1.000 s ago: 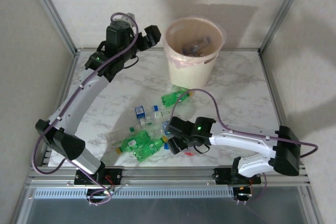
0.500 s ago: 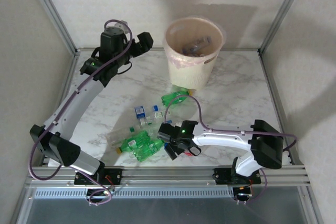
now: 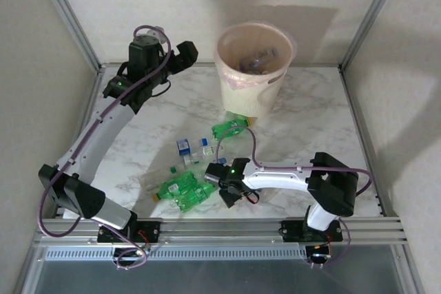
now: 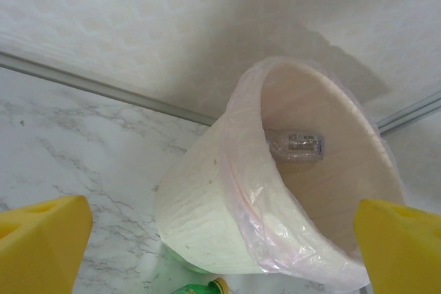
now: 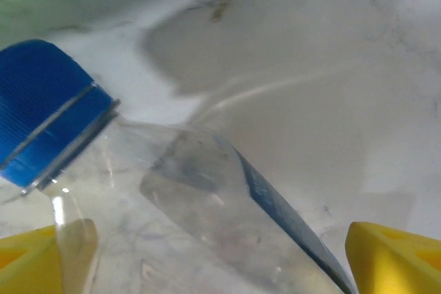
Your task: Put the plastic bottles in the bin
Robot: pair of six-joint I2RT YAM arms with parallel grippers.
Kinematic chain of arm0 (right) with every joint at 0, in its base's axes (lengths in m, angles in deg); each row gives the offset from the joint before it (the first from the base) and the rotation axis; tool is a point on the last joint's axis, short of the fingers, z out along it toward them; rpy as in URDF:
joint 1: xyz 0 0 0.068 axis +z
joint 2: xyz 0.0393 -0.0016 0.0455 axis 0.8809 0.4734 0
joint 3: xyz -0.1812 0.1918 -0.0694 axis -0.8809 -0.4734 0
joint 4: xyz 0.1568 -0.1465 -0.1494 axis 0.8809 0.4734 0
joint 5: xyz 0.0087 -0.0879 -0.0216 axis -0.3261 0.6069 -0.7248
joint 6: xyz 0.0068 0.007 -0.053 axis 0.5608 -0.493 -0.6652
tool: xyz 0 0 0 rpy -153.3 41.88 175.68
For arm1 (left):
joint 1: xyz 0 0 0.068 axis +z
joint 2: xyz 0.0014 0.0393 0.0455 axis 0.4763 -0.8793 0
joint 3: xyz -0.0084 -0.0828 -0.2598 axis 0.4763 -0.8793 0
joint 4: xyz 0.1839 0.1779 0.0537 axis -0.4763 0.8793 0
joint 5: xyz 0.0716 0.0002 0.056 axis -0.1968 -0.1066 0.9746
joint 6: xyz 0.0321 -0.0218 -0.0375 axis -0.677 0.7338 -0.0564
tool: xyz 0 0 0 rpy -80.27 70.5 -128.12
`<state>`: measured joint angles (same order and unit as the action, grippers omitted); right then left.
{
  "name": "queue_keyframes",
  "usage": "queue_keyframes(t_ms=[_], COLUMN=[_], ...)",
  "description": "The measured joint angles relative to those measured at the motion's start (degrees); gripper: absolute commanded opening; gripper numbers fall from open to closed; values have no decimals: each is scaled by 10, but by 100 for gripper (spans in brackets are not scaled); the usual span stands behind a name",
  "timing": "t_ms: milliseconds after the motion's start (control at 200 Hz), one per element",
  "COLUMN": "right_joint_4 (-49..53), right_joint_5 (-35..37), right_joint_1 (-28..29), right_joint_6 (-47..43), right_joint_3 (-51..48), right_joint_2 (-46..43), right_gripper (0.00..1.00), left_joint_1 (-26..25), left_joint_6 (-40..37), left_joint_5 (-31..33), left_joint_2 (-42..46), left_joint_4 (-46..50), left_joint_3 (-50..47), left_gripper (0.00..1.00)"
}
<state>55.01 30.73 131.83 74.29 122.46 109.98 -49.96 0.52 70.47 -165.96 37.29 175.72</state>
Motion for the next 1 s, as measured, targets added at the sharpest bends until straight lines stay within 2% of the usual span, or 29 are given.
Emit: queue_keyframes(t_ms=[375, 761, 916, 996], right_joint_4=[6, 7, 6, 3], right_joint_5=[13, 3, -5, -6], right_joint_1=[-47, -101, -101, -103], right_joint_6=[50, 107, 122, 127], right_joint_3=[-17, -87, -101, -108], right_joint_2=[0, -72, -99, -103], right_gripper=[87, 92, 84, 83], left_joint_1=[0, 0, 0, 0], left_joint_6=[0, 9, 12, 15], left_joint_5=[-5, -17, -19, -22], left_joint_2=[0, 0, 0, 0], left_joint_4=[-13, -30, -34, -35], left_joint_3=[-18, -21, -25, -25], left_gripper=[96, 93, 92, 91])
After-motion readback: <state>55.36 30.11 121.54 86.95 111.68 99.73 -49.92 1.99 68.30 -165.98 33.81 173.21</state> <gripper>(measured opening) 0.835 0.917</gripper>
